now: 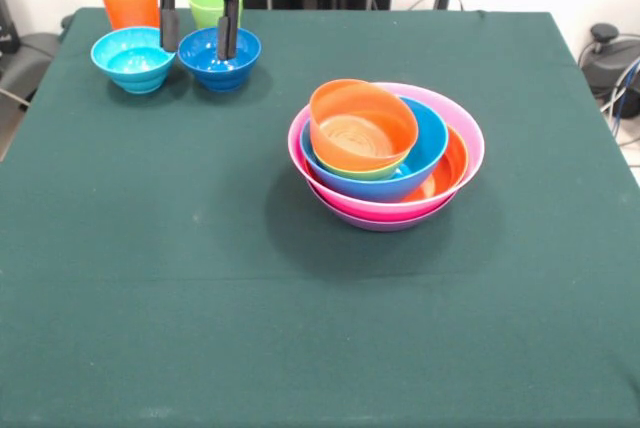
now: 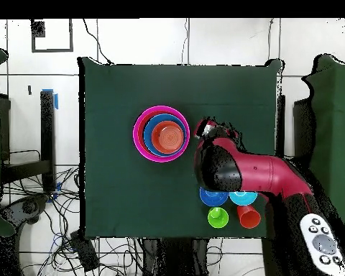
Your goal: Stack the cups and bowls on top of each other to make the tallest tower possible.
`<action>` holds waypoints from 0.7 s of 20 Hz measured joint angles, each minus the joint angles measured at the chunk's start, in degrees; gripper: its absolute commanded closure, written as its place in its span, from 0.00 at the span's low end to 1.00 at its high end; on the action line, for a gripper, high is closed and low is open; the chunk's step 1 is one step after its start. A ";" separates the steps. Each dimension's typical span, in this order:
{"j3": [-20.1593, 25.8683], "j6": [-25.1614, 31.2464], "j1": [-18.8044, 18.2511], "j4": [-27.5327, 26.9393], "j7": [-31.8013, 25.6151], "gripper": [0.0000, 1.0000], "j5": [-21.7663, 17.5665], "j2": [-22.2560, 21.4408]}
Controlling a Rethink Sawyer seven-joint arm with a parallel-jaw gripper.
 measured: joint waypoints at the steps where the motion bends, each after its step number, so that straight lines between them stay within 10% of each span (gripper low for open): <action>1: 1.46 0.48 -1.13 0.00 0.00 0.00 -0.01 0.22; 14: 20.23 21.82 -14.14 -2.37 -6.65 0.00 -0.08 10.51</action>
